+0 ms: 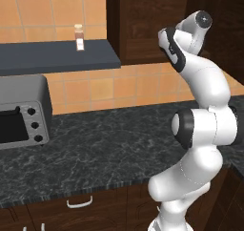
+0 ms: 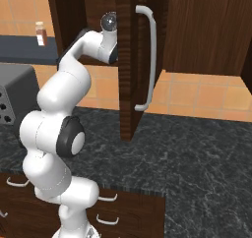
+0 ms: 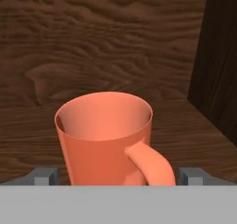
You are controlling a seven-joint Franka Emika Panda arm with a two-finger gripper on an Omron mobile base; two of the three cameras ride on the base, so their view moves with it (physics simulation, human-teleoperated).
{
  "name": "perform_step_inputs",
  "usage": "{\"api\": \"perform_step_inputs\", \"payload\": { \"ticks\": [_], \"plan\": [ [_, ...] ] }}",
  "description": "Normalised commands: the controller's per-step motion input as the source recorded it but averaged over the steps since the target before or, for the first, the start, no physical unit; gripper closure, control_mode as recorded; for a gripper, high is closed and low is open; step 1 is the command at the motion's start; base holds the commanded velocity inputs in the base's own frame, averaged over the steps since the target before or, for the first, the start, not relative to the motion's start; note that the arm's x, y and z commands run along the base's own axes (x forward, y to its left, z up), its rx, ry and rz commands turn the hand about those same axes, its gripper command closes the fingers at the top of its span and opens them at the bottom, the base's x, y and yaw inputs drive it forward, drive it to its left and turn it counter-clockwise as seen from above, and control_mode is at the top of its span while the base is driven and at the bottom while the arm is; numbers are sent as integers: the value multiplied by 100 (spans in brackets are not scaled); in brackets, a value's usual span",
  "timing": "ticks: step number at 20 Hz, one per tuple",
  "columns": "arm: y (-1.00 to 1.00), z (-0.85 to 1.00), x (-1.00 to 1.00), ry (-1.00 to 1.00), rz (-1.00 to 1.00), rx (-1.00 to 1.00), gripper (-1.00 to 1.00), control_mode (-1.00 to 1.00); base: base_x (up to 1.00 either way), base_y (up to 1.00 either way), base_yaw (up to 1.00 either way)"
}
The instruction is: Gather all objects into one cabinet and sort the glasses and bowls to opposite sides.
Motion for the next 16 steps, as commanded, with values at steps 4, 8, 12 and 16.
{"api": "perform_step_inputs", "payload": {
  "ticks": [4,8,12,16],
  "plan": [
    [8,-1,0,3,0,-1,-100,-100,0,0,0],
    [7,0,0,3,0,0,-100,-100,0,0,0],
    [3,0,0,2,0,0,100,-100,0,0,0],
    [0,0,0,1,0,0,100,-100,0,0,0]
  ]
}}
